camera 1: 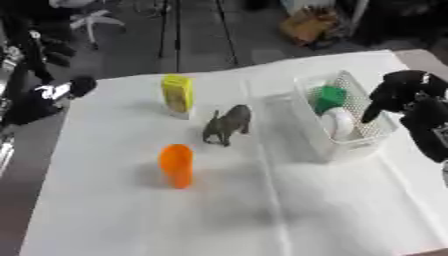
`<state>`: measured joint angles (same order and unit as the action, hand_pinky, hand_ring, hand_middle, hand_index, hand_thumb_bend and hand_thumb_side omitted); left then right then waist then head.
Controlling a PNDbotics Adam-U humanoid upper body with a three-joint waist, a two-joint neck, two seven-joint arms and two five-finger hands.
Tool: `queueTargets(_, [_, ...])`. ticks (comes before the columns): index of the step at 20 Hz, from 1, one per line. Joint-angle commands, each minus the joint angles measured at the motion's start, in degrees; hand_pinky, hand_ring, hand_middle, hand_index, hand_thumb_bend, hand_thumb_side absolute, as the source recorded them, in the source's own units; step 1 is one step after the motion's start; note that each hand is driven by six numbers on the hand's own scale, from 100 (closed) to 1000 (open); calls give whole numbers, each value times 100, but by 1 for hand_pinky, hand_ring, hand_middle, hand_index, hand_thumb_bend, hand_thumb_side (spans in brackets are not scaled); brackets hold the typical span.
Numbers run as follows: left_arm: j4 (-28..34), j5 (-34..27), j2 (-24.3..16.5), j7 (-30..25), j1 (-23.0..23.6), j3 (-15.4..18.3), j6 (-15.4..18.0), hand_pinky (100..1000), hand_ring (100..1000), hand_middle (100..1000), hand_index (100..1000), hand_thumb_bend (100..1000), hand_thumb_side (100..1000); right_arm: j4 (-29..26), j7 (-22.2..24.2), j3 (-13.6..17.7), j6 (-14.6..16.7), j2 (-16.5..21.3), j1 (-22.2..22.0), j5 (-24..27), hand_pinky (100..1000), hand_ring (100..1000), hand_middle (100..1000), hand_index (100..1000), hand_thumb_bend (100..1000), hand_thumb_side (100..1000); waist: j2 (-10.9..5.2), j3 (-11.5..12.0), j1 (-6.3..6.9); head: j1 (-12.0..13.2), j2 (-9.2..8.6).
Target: Pick up objects on the table and place them in the box.
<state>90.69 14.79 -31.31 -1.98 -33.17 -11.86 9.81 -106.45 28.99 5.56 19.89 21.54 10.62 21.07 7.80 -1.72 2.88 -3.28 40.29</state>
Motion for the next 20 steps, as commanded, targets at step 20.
queueTargets(20, [-831, 2210, 356, -2206, -603, -993, 825, 667, 666, 671, 812, 1000, 573, -119, 14, 9, 15, 147, 39, 52, 509, 530, 630, 826, 296, 617, -185, 41, -53, -116, 35])
